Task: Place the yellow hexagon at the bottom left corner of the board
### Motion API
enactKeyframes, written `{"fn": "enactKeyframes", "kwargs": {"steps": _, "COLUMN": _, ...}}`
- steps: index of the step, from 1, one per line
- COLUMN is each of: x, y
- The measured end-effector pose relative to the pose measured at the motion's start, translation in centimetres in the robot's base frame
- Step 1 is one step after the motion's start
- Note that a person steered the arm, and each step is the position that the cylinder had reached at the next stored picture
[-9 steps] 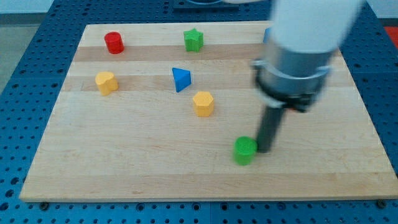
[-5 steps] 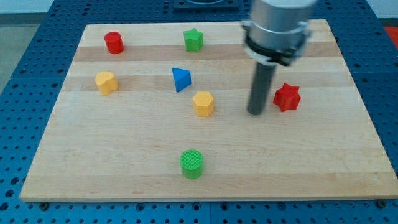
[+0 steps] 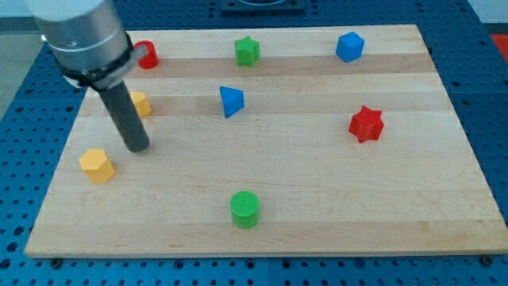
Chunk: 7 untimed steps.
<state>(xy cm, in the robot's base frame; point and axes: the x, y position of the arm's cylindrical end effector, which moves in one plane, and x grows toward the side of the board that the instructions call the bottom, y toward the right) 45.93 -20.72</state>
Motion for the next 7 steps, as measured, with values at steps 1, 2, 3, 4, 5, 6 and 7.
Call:
{"fn": "enactKeyframes", "kwargs": {"steps": 1, "x": 1.1, "y": -5.6}}
{"fn": "enactKeyframes", "kwargs": {"steps": 2, "x": 6.0, "y": -2.8}}
{"fn": "enactKeyframes", "kwargs": {"steps": 3, "x": 3.8, "y": -2.2}}
{"fn": "enactKeyframes", "kwargs": {"steps": 4, "x": 3.1, "y": 1.3}}
{"fn": "enactKeyframes", "kwargs": {"steps": 5, "x": 8.2, "y": 1.0}}
{"fn": "enactKeyframes", "kwargs": {"steps": 6, "x": 8.7, "y": -1.7}}
{"fn": "enactKeyframes", "kwargs": {"steps": 7, "x": 7.6, "y": 3.3}}
